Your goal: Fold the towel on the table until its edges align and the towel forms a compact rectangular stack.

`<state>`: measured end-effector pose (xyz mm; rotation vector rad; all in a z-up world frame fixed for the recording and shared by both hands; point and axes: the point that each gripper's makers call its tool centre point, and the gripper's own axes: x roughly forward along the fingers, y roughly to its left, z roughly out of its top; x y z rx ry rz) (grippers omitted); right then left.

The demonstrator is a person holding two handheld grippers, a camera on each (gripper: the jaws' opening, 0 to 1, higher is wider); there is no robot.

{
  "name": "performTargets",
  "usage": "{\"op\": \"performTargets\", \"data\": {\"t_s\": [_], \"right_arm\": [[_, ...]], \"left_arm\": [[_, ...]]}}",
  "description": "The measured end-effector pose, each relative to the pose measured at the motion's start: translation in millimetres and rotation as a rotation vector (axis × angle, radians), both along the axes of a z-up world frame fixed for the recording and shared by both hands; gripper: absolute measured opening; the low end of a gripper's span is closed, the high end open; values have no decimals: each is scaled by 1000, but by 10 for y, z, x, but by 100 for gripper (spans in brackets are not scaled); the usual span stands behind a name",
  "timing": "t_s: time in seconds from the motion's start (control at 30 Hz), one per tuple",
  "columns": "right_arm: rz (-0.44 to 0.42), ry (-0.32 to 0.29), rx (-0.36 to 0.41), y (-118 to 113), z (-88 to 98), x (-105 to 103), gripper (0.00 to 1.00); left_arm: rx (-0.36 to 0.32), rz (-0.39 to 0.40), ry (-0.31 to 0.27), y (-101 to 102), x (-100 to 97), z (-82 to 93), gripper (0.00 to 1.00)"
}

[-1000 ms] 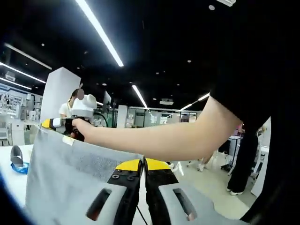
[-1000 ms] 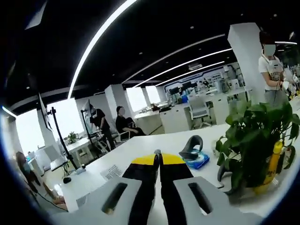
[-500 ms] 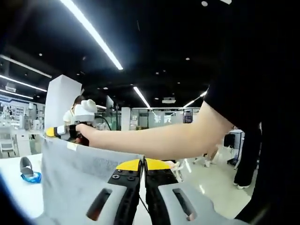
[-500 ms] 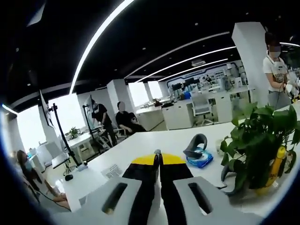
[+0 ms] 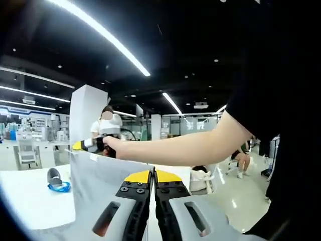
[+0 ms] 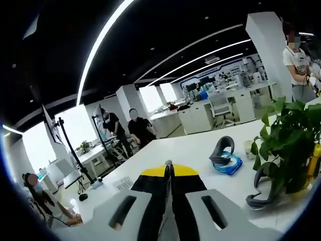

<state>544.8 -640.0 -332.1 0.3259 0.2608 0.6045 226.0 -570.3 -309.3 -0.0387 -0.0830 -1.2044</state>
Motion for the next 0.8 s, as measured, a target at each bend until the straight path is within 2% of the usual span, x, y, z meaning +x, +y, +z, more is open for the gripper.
{"op": "performTargets", "data": {"t_s": [0.33,0.57,0.8], "right_arm": [[48,28,41,467,37,10,0],[63,44,48,640,-6,48,0],[86,48,89,805,50,51,0]], "left_arm": [[-18,83,16,353,90,2,1],[-43,99,68,612,148,-10,1],[-80,126,89,864,175,27,1]]}}
